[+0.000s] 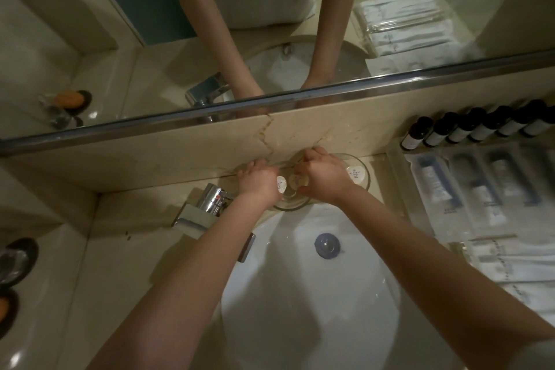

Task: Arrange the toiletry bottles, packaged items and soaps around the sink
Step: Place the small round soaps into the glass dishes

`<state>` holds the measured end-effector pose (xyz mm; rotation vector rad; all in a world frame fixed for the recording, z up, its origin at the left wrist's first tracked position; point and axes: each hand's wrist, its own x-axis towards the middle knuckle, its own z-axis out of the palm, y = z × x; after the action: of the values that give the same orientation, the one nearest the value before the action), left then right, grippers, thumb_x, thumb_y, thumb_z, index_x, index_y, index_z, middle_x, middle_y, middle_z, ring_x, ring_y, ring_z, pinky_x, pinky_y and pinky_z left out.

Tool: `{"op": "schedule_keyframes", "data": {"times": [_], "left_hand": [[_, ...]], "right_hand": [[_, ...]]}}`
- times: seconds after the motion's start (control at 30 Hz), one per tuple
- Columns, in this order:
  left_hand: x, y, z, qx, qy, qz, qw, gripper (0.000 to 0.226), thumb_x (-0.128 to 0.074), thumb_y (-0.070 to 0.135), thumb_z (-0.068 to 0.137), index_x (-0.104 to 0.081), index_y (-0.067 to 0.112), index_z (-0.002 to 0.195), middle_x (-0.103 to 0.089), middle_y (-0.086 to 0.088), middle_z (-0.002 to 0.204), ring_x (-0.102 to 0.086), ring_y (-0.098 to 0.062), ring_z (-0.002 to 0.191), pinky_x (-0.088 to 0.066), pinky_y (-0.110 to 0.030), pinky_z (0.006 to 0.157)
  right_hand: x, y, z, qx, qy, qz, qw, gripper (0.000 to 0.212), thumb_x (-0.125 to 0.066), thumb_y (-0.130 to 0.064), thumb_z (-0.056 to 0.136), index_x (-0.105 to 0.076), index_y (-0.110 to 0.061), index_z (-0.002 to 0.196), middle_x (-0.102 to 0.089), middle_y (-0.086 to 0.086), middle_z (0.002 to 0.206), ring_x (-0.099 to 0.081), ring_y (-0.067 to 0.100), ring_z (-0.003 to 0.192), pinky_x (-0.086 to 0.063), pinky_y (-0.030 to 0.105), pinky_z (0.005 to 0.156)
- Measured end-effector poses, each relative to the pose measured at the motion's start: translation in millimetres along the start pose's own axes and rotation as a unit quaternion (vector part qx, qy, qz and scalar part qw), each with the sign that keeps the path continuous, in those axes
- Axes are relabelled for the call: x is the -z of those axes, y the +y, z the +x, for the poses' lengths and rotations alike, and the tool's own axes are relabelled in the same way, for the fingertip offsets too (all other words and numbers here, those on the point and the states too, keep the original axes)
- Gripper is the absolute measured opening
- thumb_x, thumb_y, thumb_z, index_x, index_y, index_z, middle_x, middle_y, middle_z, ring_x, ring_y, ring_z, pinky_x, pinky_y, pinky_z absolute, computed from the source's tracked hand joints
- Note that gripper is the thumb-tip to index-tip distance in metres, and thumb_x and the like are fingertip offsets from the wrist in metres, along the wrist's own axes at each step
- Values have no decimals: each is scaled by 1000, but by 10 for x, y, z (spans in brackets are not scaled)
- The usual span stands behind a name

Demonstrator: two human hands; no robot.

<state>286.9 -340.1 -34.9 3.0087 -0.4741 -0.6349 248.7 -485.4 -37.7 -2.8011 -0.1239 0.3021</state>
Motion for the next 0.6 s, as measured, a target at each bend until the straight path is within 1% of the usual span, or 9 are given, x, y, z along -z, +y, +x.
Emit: {"op": "schedule_keyframes", "data": {"times": [0.1, 0.3, 0.43, 0.53, 0.6], "left_hand": [[5, 3, -4, 4, 0, -7, 1000, 51, -68, 28, 78, -52, 24, 126, -40, -7, 137, -34, -28, 130, -29, -40, 108], [4, 21, -8, 10, 1, -17, 1000, 46, -66, 26, 79, -54, 23, 124, -42, -7, 135, -35, -28, 130, -30, -39, 107], [9, 18, -9, 10, -7, -25, 1000, 49, -66, 25, 78, -53, 25, 126, -41, -6, 137, -34, -27, 131, -29, -40, 108], [26, 18, -22, 9, -9, -25, 1000, 52, -68, 27, 78, -51, 26, 128, -41, -5, 137, -34, -27, 131, -29, -40, 108], [32, 13, -25, 8, -11, -16, 1000, 54, -69, 28, 77, -51, 24, 127, -41, -6, 137, -34, -27, 131, -30, -41, 108]], "right_hand": [[-9, -4, 2, 2, -2, 9, 1000, 51, -71, -42, 71, -64, -22, 117, -52, 5, 123, -40, 25, 123, -39, 37, 93], [-47, -20, 2, -3, 8, 9, 1000, 54, -71, -42, 72, -62, -19, 120, -52, 7, 125, -40, 27, 124, -39, 36, 92], [-80, -7, 7, -3, 17, 19, 1000, 53, -73, -41, 70, -64, -18, 117, -54, 8, 121, -43, 28, 122, -41, 37, 90], [-96, 17, -3, -2, 22, 16, 1000, 57, -72, -46, 70, -62, -21, 120, -54, 6, 125, -42, 27, 124, -40, 37, 91], [-107, 34, -14, -5, 19, 10, 1000, 60, -71, -49, 69, -61, -21, 121, -53, 6, 126, -42, 26, 124, -40, 37, 90]]}}
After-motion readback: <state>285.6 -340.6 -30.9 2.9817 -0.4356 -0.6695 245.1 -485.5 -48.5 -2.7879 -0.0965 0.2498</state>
